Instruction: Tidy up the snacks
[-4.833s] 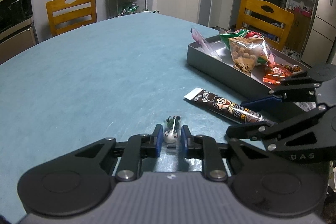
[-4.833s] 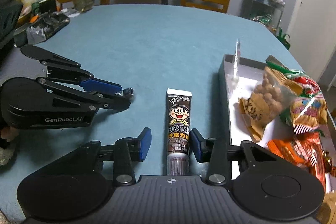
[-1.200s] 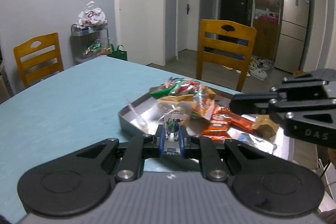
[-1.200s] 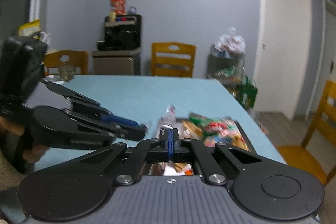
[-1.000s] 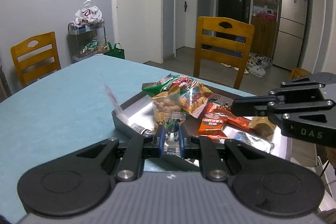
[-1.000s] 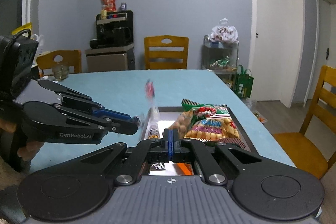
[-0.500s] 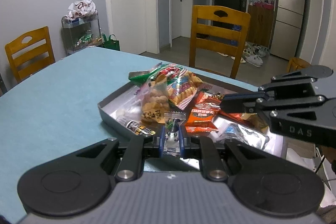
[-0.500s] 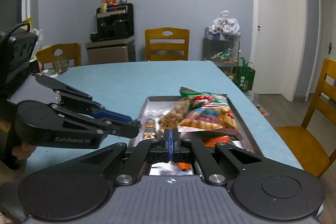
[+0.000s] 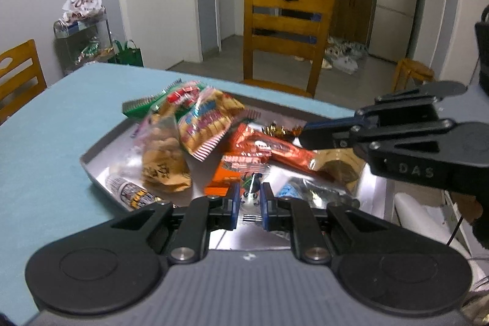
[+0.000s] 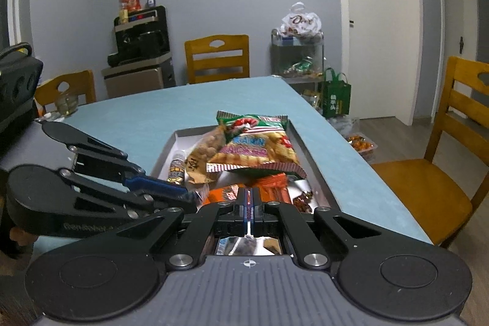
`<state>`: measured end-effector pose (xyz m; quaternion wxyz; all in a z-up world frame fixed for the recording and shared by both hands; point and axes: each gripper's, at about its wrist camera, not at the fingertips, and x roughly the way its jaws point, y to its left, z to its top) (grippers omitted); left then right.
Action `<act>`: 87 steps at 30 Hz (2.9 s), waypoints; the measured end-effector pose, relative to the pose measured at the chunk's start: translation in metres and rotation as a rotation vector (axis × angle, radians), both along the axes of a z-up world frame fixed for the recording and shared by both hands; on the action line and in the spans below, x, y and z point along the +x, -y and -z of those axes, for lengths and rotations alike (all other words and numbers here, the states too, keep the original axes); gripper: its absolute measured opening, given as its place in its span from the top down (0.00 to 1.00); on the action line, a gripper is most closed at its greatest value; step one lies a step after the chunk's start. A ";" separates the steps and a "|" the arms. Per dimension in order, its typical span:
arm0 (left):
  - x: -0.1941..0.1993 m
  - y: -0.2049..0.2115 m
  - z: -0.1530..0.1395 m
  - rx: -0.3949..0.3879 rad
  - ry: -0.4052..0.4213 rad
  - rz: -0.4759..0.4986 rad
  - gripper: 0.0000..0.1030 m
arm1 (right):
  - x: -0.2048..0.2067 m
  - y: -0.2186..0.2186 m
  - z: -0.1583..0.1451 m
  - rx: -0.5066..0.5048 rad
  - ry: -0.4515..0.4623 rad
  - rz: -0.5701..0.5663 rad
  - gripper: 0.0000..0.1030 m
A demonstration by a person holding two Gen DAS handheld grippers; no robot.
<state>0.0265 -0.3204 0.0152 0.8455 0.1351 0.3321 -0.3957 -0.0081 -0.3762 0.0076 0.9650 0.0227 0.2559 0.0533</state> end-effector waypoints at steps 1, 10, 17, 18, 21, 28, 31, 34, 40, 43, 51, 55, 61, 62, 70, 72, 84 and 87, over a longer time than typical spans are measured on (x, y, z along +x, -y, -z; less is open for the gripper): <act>0.001 0.004 0.003 0.018 0.003 -0.008 0.91 | 0.000 0.002 0.001 0.004 -0.002 0.001 0.95; 0.007 0.006 0.009 0.044 -0.023 -0.035 0.87 | -0.002 0.003 0.005 0.026 -0.024 0.000 0.81; -0.002 -0.021 -0.006 -0.017 0.010 -0.060 0.31 | -0.011 -0.011 -0.005 -0.008 -0.023 0.030 0.54; -0.005 -0.026 -0.007 -0.023 0.017 -0.062 0.29 | -0.013 -0.013 -0.007 -0.008 -0.024 0.041 0.48; -0.012 -0.046 -0.010 -0.050 0.018 -0.050 0.19 | -0.021 -0.019 -0.012 0.008 -0.034 0.074 0.36; -0.031 -0.083 -0.008 -0.067 0.015 -0.036 0.12 | -0.041 -0.046 -0.014 -0.021 -0.063 0.147 0.07; -0.036 -0.096 -0.006 -0.070 0.010 -0.044 0.12 | -0.049 -0.056 -0.011 -0.012 -0.090 0.183 0.02; -0.041 -0.107 -0.004 -0.069 0.003 -0.052 0.12 | -0.059 -0.063 -0.007 0.016 -0.112 0.223 0.00; -0.050 -0.118 0.009 -0.032 -0.011 -0.075 0.11 | -0.073 -0.073 0.012 0.089 -0.172 0.281 0.00; -0.053 -0.120 0.015 -0.019 -0.018 -0.085 0.11 | -0.074 -0.077 0.018 0.092 -0.200 0.300 0.00; -0.055 -0.124 0.024 -0.004 -0.026 -0.099 0.11 | -0.070 -0.091 0.022 0.049 -0.252 0.315 0.00; -0.055 -0.125 0.025 -0.004 -0.030 -0.098 0.11 | -0.067 -0.095 0.024 0.043 -0.266 0.312 0.00; -0.055 -0.127 0.025 -0.012 -0.037 -0.100 0.11 | -0.063 -0.096 0.024 0.041 -0.273 0.315 0.00; -0.055 -0.127 0.026 -0.012 -0.037 -0.101 0.11 | -0.063 -0.096 0.024 0.042 -0.274 0.315 0.00; -0.053 -0.128 0.025 -0.017 -0.040 -0.106 0.11 | -0.059 -0.097 0.024 0.043 -0.279 0.312 0.00; -0.053 -0.128 0.025 -0.015 -0.040 -0.106 0.11 | -0.058 -0.096 0.026 0.044 -0.284 0.310 0.00; -0.053 -0.127 0.027 -0.009 -0.039 -0.108 0.11 | -0.056 -0.098 0.031 0.048 -0.303 0.303 0.00; -0.053 -0.127 0.027 -0.008 -0.038 -0.108 0.11 | -0.056 -0.098 0.032 0.048 -0.303 0.303 0.00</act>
